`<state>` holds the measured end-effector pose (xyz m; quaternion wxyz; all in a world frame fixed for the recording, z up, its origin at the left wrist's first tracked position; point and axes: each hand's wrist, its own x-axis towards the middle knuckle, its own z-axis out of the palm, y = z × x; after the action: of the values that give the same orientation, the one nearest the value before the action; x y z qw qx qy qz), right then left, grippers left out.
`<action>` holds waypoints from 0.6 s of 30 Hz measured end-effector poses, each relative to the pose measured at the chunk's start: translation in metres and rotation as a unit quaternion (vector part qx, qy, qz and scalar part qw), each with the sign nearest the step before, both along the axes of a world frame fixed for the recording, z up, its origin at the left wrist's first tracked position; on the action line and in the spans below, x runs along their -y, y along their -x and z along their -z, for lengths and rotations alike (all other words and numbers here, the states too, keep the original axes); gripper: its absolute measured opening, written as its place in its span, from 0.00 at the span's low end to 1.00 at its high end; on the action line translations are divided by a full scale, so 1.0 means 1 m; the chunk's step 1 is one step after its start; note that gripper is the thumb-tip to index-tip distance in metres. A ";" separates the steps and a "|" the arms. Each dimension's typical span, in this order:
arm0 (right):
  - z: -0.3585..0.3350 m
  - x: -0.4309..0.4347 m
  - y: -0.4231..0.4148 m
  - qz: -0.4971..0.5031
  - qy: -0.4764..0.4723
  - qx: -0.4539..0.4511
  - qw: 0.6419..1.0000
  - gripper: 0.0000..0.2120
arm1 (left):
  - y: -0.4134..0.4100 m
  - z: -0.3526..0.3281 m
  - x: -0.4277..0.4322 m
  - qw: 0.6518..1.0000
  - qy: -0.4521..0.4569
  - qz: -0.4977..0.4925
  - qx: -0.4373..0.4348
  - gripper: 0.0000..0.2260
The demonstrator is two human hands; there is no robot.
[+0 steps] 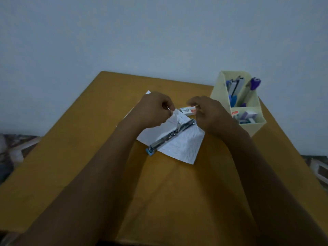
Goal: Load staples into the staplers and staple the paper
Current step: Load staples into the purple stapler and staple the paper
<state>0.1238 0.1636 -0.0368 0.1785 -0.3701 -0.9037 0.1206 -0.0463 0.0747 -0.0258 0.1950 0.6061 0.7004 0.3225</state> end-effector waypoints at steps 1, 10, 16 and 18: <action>0.000 -0.009 0.010 0.007 0.006 0.029 1.000 0.20 | 0.007 0.001 -0.004 1.000 -0.001 -0.004 0.002 0.06; 0.018 -0.042 0.031 0.028 0.028 0.117 0.992 0.13 | 0.023 0.031 -0.029 1.000 0.008 -0.021 0.011 0.07; 0.023 -0.053 0.030 0.059 0.000 0.087 0.994 0.10 | 0.028 0.039 -0.032 0.999 -0.002 -0.032 0.006 0.05; 0.023 -0.051 0.028 0.061 -0.032 0.054 0.996 0.10 | 0.029 0.041 -0.031 0.999 -0.007 -0.039 -0.003 0.05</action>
<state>0.0962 0.2146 -0.0600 0.1486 -0.4244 -0.8912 0.0600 -0.0752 0.1059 -0.0668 0.1762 0.5808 0.7217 0.3329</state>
